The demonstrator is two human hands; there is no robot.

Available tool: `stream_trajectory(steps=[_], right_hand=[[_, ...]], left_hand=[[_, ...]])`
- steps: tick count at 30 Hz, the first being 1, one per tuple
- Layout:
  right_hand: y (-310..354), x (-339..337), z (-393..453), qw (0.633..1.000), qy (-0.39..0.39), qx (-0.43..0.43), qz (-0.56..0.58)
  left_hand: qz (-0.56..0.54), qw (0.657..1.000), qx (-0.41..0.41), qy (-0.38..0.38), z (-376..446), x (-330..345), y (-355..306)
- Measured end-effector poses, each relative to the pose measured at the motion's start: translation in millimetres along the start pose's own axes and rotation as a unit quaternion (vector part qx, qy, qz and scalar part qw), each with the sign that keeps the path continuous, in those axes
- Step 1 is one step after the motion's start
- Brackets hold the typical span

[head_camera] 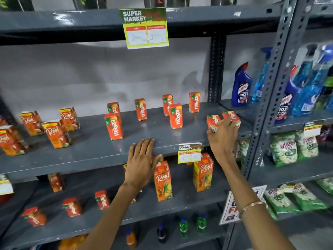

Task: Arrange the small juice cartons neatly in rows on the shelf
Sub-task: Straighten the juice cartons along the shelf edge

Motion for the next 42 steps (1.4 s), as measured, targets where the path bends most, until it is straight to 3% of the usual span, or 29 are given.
stream_trajectory(steps=[7, 14, 16, 21, 28, 37, 42], right_hand=[[-2.2, 7.3, 15.7, 0.993, 0.084, 0.048, 0.063], [15.6, -12.9, -53.5, 0.959, 0.011, 0.014, 0.283], [39.9, -5.4, -69.2, 0.950, 0.032, 0.000, 0.311], [131.0, 48.2, -72.4, 0.939, 0.143, -0.043, 0.310], [196.0, 108.6, -60.3, 0.949, 0.174, -0.038, 0.260], [200.7, 120.9, -67.5, 0.943, 0.230, -0.064, 0.230], [145.3, 65.5, -74.7, 0.947, 0.176, -0.105, 0.248]], left_hand=[[-0.017, 1.000, -0.007, -0.003, 1.2, -3.1, -0.9], [-0.050, 0.999, 0.004, 0.016, -2.2, -9.4, 0.6], [-0.058, 0.998, 0.000, 0.020, -4.1, -11.9, 6.0], [-0.026, 0.999, -0.021, 0.033, -10.3, -16.5, 33.5], [-0.056, 0.997, -0.006, 0.054, -10.9, -15.6, 35.7], [-0.085, 0.995, -0.005, 0.049, -13.4, -16.4, 42.5], [-0.056, 0.998, 0.004, 0.043, -14.4, -15.6, 44.1]])
Point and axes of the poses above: each hand's wrist, its own z-axis towards the middle knuckle, its own x-axis out of the palm, y = z × x, the point moved 9 cm from there along z, towards the middle knuckle, and after that the axes turned 6 degrees about y, right-handed, at the moved point
